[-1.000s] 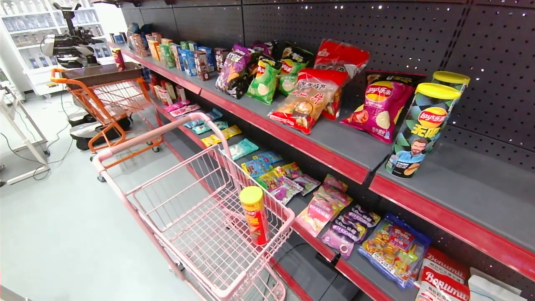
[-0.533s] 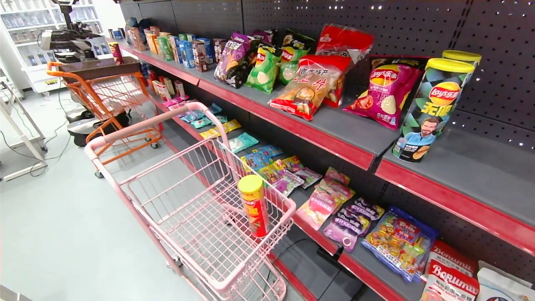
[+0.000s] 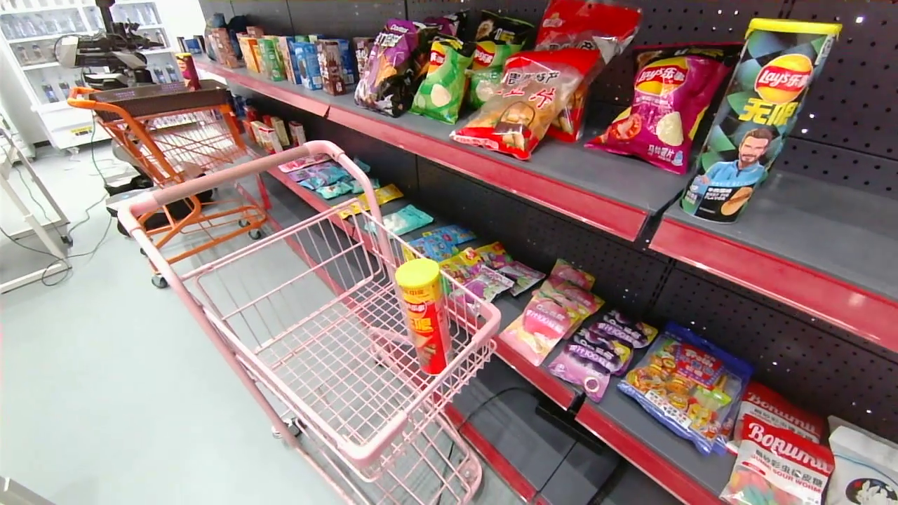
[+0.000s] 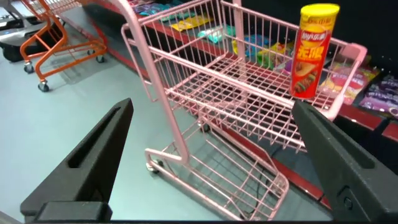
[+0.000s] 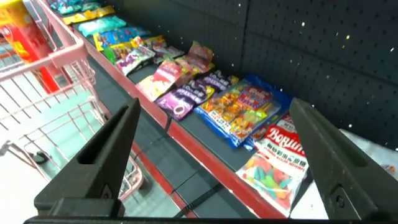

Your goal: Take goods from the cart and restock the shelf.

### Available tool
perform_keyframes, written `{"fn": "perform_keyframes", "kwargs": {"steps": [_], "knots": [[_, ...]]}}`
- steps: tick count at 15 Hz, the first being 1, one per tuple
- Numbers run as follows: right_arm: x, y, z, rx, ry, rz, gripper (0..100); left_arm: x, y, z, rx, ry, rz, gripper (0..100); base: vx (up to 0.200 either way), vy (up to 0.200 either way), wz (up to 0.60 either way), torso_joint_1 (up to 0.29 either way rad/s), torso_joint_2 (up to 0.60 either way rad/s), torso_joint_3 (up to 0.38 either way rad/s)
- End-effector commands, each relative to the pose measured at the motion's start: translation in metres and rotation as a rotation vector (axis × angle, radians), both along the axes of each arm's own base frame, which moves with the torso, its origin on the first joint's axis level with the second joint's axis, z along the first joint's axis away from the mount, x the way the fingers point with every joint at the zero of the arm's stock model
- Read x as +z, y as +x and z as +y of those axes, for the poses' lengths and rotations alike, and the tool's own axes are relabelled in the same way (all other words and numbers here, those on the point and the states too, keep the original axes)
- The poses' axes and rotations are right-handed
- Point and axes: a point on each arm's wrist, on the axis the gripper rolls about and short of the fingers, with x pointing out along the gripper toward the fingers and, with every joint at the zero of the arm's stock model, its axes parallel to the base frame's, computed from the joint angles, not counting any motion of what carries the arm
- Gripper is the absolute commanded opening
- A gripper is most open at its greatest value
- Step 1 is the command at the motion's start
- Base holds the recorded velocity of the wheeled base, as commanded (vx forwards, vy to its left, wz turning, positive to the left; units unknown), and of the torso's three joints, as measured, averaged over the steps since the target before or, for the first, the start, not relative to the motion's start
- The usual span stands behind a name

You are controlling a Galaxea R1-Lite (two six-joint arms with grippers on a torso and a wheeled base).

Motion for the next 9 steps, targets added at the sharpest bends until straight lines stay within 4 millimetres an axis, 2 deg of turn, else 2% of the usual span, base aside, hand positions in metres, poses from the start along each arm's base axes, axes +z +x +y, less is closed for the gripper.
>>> {"fn": "perform_keyframes", "kwargs": {"steps": [1, 5, 6, 7, 8, 9], "knots": [[0.0, 0.0, 0.0, 0.0, 0.0, 0.0, 100, 0.0, 0.0, 0.0, 0.0, 0.002, 0.0, 100, 0.0, 0.0, 0.0, -0.139, 0.52, 0.359], [0.0, 0.0, 0.0, 0.001, 0.001, 0.0, 100, 0.005, -0.001, -0.001, -0.053, 0.002, -0.023, 100, 0.0, 0.0, 0.0, -0.124, 0.49, 0.356], [0.0, 0.0, 0.0, 0.001, 0.001, 0.0, 100, 0.057, -0.004, -0.001, -0.091, -0.019, -0.076, 100, 0.0, 0.0, 0.0, -0.071, 0.28, 0.198], [0.0, 0.0, 0.0, 0.001, 0.0, 0.0, 100, 0.127, 0.017, -0.002, -0.107, -0.124, -0.058, 100, 0.0, 0.0, 0.0, -0.036, 0.17, 0.124], [0.0, 0.0, 0.0, 0.001, 0.0, 0.0, 100, 0.187, 0.033, -0.002, -0.124, -0.215, -0.105, 100, 0.0, 0.0, 0.0, -0.022, 0.08, 0.066], [0.0, 0.0, 0.0, 0.003, 0.0, 0.0, 100, 0.218, 0.053, -0.002, -0.112, -0.216, -0.113, 100, 0.0, 0.0, 0.0, -0.012, 0.06, 0.036]]}}
